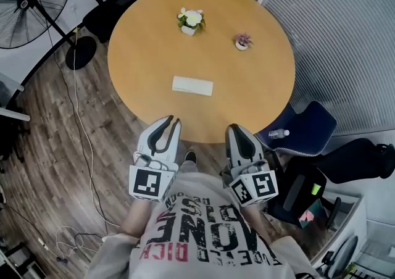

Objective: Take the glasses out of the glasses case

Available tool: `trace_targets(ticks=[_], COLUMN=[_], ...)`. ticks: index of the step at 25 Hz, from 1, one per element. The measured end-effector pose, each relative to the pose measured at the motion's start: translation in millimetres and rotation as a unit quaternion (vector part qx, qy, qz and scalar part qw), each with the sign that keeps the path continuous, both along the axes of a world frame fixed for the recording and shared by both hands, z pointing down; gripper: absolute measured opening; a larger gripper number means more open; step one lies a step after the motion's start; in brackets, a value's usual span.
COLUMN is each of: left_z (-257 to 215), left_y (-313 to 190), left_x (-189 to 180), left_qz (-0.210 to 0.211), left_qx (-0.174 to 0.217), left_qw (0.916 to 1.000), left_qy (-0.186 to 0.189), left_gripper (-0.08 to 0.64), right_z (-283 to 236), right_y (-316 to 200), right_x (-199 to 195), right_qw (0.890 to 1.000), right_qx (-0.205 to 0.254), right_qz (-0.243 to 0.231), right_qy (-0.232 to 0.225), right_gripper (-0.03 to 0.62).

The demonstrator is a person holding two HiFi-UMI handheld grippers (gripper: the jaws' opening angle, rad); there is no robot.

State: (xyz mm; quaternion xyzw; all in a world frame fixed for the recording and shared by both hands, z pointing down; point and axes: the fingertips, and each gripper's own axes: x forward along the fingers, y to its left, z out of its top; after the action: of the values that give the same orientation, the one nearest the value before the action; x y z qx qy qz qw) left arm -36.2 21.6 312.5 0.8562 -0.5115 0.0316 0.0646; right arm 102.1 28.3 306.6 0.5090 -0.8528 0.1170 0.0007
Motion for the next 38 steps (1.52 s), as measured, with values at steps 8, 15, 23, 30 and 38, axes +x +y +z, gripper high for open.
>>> trace_targets(ticks=[8,15,23,30,38], left_z=[11,17,10,17,34], left_y=[-15,-46,-107,-142,-155], left_x=[-7,-26,-46,-51,-54], left_qz=[-0.023,-0.028,0.000,0.026,0.034], left_qx=[-0.005,-0.001,-0.008,-0.009,-0.031], left_qw=[0.9997,0.9996,1.0000,0.9996,0.9989], left_qy=[0.000,0.001,0.005,0.004,0.000], left_gripper=[0.052,0.052,0.052,0.052,0.049], right_z=[11,15,6,14,31], right_y=[-18,-45,-93,-116,-130], right_x=[2,-12,-33,-36,-31], right_qw=[1.000,1.000,1.000,0.999,0.997], right_qx=[-0.015,-0.027,-0.028,-0.036,-0.052], right_qz=[-0.012,-0.010,0.010,0.039,0.059], right_qy=[0.002,0.005,0.006,0.008,0.006], right_gripper=[0.021,0.021,0.021,0.021,0.021])
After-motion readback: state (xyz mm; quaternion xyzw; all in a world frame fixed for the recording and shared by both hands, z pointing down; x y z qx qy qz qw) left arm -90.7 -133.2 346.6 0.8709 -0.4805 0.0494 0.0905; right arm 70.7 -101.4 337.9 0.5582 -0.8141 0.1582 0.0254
